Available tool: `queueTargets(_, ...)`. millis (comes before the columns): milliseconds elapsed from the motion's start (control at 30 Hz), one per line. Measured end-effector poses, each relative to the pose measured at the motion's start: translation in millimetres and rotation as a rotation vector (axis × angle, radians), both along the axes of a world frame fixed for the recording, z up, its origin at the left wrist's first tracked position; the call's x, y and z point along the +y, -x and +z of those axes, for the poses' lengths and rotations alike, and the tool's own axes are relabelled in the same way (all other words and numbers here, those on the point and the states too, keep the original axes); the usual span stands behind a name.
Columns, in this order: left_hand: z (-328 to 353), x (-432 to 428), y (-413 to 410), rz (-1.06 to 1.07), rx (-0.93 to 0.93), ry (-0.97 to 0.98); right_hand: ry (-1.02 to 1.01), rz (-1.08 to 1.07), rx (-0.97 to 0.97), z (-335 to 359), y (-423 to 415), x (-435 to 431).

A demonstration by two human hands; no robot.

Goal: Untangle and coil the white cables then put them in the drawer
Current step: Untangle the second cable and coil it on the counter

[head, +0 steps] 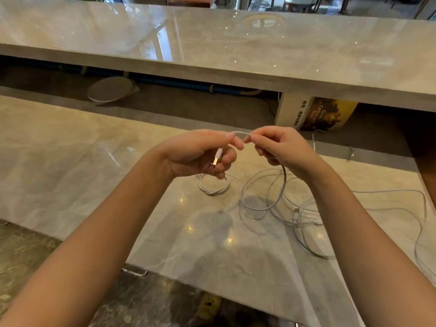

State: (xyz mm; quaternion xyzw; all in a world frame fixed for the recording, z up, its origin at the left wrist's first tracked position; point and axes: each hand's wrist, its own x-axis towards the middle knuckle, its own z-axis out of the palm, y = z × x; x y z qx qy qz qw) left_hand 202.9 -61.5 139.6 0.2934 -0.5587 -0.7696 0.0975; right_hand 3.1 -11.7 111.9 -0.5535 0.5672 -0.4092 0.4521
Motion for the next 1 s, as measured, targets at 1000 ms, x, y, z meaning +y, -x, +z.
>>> queueTargets(1000, -3, 9, -4, -0.146, 0.164, -0.007, 0.319, 0.246, 0.553, 60, 2, -17)
